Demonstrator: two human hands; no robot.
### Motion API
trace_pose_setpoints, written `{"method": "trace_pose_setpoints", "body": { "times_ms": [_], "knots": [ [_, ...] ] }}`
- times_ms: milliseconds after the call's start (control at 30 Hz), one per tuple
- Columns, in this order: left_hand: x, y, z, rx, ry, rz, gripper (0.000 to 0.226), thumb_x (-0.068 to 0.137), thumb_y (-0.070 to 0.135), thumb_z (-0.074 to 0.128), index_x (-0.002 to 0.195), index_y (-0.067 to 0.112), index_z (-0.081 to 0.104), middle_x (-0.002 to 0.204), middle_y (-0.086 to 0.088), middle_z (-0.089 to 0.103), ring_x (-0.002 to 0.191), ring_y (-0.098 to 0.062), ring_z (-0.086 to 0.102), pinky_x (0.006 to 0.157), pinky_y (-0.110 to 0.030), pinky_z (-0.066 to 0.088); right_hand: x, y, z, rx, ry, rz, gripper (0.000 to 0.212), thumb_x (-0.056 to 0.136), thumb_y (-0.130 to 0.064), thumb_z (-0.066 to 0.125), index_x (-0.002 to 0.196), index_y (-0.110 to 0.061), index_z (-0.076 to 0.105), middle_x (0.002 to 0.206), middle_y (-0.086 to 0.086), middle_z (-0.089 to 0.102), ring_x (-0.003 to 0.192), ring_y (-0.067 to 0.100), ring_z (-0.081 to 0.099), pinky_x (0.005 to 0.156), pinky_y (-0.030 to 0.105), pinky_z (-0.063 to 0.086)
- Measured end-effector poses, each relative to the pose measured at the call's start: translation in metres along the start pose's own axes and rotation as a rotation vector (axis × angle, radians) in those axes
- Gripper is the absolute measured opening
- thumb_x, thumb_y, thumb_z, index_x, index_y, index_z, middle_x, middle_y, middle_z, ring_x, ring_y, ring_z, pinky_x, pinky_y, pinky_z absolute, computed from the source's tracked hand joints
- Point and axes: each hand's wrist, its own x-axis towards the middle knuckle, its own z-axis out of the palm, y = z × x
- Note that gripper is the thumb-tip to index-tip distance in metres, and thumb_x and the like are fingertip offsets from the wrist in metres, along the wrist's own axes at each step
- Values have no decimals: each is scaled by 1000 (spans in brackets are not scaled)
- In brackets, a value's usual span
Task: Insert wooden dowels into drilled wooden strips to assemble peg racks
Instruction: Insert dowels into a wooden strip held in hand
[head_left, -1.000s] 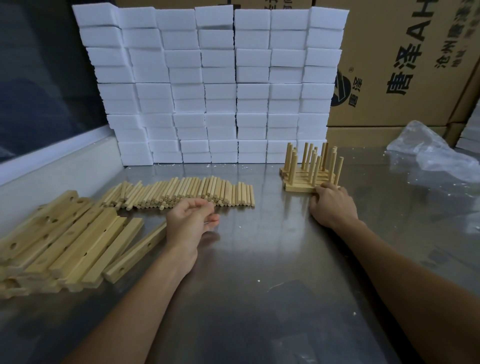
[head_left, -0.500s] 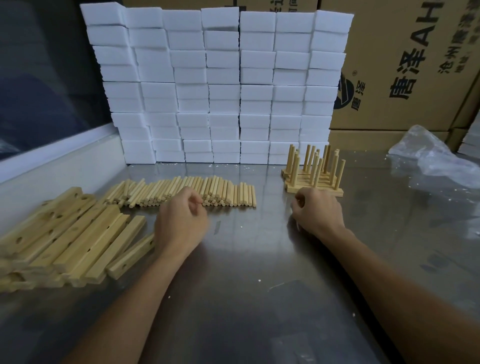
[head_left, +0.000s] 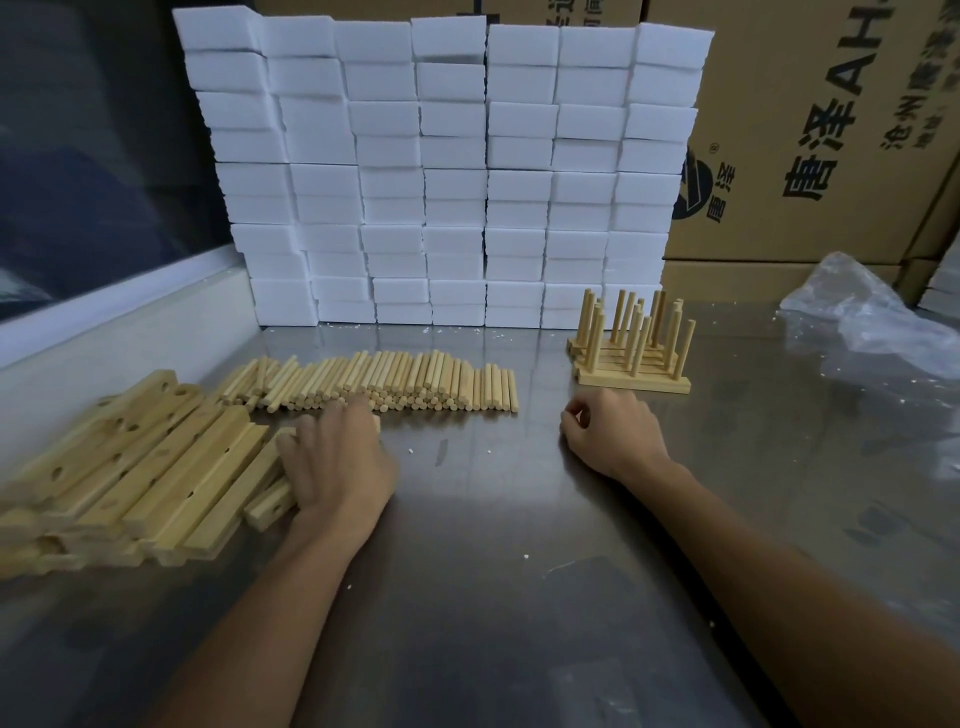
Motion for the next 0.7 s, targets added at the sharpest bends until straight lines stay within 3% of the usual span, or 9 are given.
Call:
{"method": "trace_pose_setpoints", "body": {
  "times_ms": [167,300,400,467,533,600,700],
  "knots": [
    [-4,6,0,-58,94,147,43,85,5,63,125,17,51,119,-6,59,102,-31,59,82,-40,40,3,-17,0,96,-73,60,23,95,-37,58,104,-20,71,94,0,72,79,17,67,78,40,58],
    [-7,9,0,-207,179,234,52,81,-10,58,128,12,54,117,-10,60,88,-34,60,66,-38,35,6,-41,9,278,-75,98,30,95,-44,59,112,-21,66,101,-2,72,85,13,65,72,30,51],
    [-7,11,-1,-332,245,301,48,87,-8,60,131,11,55,120,-10,62,79,-32,63,59,-35,38,12,-55,15,320,-78,110,46,96,-49,53,133,-22,54,114,2,69,98,18,63,83,36,52],
    [-8,12,-1,-411,286,330,43,90,-3,62,131,10,57,121,-10,63,79,-34,66,59,-35,42,13,-63,18,223,-104,83,50,96,-52,48,139,-25,50,126,5,63,109,23,60,93,43,51],
    [-8,13,0,-523,318,328,36,93,3,62,128,7,58,121,-12,64,83,-34,67,64,-34,43,13,-69,22,91,-131,37,48,96,-54,45,136,-28,52,131,7,56,114,28,56,99,50,47],
    [-8,13,1,-632,332,304,32,94,5,60,126,5,59,118,-12,64,86,-28,64,70,-29,39,12,-70,24,67,-131,29,43,97,-53,44,121,-23,63,124,8,57,108,28,57,97,51,48],
    [-6,12,3,-744,350,259,28,94,6,62,122,3,60,107,-7,64,86,-13,51,73,-10,30,12,-70,25,108,-116,66,43,100,-47,40,98,-14,69,105,11,64,95,29,61,89,48,52]
  ]
}}
